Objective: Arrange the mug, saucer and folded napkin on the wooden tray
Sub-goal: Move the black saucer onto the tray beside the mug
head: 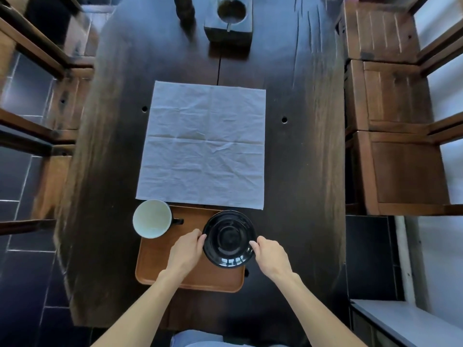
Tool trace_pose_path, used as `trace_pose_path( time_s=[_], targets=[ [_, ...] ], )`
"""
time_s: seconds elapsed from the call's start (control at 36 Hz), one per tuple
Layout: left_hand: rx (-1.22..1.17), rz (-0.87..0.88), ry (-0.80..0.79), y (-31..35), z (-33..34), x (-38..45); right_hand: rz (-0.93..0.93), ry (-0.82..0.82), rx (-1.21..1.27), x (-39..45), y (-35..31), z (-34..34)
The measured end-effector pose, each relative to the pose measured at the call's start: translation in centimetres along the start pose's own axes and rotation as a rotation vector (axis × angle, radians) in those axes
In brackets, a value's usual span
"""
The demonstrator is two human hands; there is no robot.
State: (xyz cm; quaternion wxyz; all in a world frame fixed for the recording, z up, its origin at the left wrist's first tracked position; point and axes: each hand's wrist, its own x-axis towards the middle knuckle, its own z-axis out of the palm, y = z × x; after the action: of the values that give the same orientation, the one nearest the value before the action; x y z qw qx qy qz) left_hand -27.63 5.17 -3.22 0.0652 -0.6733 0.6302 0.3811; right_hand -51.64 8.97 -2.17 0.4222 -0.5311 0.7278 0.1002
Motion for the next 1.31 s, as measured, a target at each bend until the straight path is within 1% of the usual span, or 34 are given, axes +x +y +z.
trace_pose_path(
  time_s=[0.17, 0.25, 0.36, 0.44, 0.89, 1.0, 1.11, 1.19, 1.31],
  targets=[
    [0.008, -0.032, -0.039, -0.8, 0.4, -0.2, 0.008, -0.024, -0.024, 0.0, -0.5, 0.4],
    [-0.051, -0.061, -0.053, -1.1, 0.5, -0.2, 0.013, -0.03, -0.03, 0.1, -0.6, 0.5],
    [-0.191, -0.126, -0.065, -0.9, 0.5, 0.2, 0.034, -0.062, -0.046, 0.3, -0.8, 0.4],
    [-0.208, -0.15, -0.065, -0.6, 0.3, 0.6, 0.047, -0.075, -0.049, 0.6, -1.0, 0.2],
    [-0.319, -0.197, -0.058, -0.6, -0.8, 0.9, 0.077, -0.06, -0.047, 1.9, -1.8, 0.4],
    [-0.317, -0.19, -0.076, -0.9, -1.0, 0.8, 0.142, -0.015, 0.034, 1.6, -1.9, 0.8],
    [-0.331, -0.192, -0.145, -1.1, -1.4, 1.1, 0.214, 0.012, 0.152, 0.6, -2.2, 1.4],
    [-0.342, -0.184, -0.18, -1.1, -2.0, 1.5, 0.238, -0.014, 0.205, -0.2, -2.2, 1.7],
    [-0.359, -0.151, -0.153, -0.3, -2.7, 2.1, 0.189, -0.075, 0.22, -0.7, -1.8, 2.5]
  ],
)
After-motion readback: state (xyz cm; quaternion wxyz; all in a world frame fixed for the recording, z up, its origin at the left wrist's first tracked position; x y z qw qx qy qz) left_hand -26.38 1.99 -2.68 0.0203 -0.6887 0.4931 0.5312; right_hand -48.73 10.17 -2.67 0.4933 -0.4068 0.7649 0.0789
